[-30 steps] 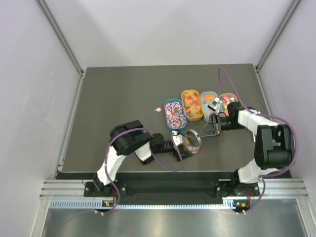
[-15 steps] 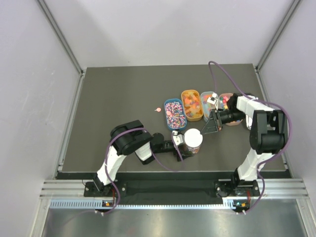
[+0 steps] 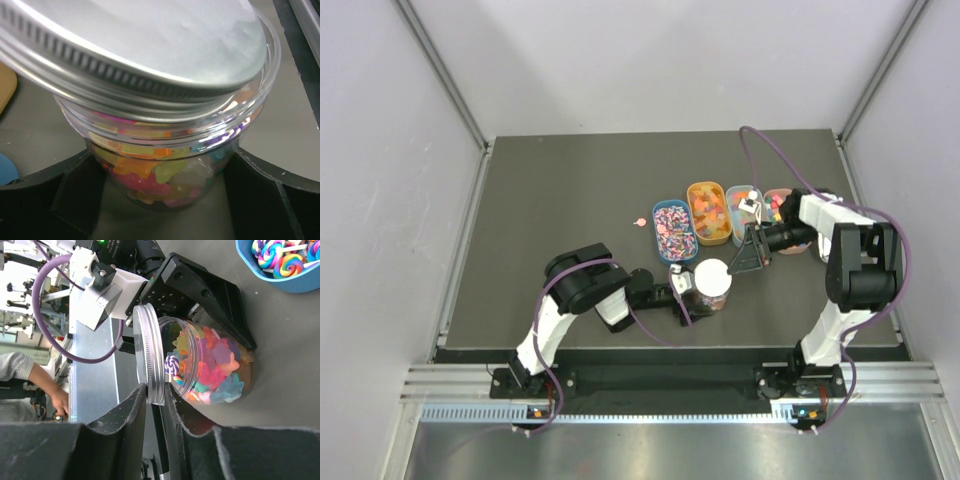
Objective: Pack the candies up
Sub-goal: Close the bottle lid on the packing bottle.
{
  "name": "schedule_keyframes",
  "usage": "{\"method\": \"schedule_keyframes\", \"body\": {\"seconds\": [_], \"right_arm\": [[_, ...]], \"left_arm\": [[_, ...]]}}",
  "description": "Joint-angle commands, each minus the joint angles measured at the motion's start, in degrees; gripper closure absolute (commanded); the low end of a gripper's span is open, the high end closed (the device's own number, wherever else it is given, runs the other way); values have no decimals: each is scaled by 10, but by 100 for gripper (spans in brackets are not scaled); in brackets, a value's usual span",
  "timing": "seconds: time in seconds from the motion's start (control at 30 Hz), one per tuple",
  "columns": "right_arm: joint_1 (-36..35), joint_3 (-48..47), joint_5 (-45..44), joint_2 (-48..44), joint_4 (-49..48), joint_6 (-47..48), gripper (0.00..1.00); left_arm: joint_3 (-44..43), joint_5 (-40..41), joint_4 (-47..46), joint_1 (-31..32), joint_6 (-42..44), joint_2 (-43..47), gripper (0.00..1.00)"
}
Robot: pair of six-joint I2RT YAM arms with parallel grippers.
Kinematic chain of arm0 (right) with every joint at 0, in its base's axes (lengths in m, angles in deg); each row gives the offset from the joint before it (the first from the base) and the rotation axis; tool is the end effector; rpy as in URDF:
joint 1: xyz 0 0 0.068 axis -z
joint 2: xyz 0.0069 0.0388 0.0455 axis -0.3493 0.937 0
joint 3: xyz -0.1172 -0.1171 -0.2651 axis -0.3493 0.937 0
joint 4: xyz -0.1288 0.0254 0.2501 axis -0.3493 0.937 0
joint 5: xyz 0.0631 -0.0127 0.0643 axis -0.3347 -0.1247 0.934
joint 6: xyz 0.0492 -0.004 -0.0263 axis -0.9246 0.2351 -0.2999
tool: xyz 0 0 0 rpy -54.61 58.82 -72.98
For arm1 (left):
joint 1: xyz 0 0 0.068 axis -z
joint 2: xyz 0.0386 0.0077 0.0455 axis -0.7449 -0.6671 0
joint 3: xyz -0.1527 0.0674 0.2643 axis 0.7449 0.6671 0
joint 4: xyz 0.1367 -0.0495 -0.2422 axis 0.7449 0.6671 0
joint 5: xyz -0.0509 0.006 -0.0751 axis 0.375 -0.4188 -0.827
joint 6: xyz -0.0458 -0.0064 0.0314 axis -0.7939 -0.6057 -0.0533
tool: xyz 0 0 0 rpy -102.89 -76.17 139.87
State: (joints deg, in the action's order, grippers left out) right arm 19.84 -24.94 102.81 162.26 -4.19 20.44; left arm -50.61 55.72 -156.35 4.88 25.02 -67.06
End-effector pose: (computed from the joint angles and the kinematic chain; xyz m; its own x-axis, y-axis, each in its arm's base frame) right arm 0.3011 0.0394 0.2230 -0.7839 -0.3011 -0.5430 -0.6049 0.1734 0.7772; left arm 0.2050 -0.3033 0.0770 0.0148 0.0928 -0.9956 0.9902 0.1367 0.0275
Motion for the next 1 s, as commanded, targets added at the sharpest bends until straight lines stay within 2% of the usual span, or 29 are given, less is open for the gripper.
{"method": "schedule_keyframes", "body": {"seconds": [0.0, 0.3, 0.37, 0.4, 0.47, 0.5, 0.53, 0.83, 0.97], "right_arm": [[2, -1, 22, 3, 82, -2, 79], [2, -3, 8, 21, 81, 3, 66], [2, -4, 4, 21, 81, 5, 51], [1, -4, -1, 17, 81, 5, 47], [2, -6, -8, 11, 81, 12, 30], [2, -6, -10, 9, 81, 14, 11], [2, -6, -12, 7, 81, 17, 1], [1, -4, -21, -20, 81, 40, 0], [38, -26, -49, -30, 81, 46, 0]], "left_arm": [[33, 40, -96, 3, 75, -63, 100], [39, 53, -110, 3, 97, -65, 100], [41, 57, -110, 3, 102, -63, 100], [42, 58, -111, 3, 104, -62, 100], [46, 59, -116, 3, 109, -62, 100], [45, 59, -116, 3, 110, -61, 100], [47, 60, -116, 3, 110, -62, 100], [48, 58, -119, 4, 110, -62, 100], [53, 63, -119, 3, 115, -57, 100]]}}
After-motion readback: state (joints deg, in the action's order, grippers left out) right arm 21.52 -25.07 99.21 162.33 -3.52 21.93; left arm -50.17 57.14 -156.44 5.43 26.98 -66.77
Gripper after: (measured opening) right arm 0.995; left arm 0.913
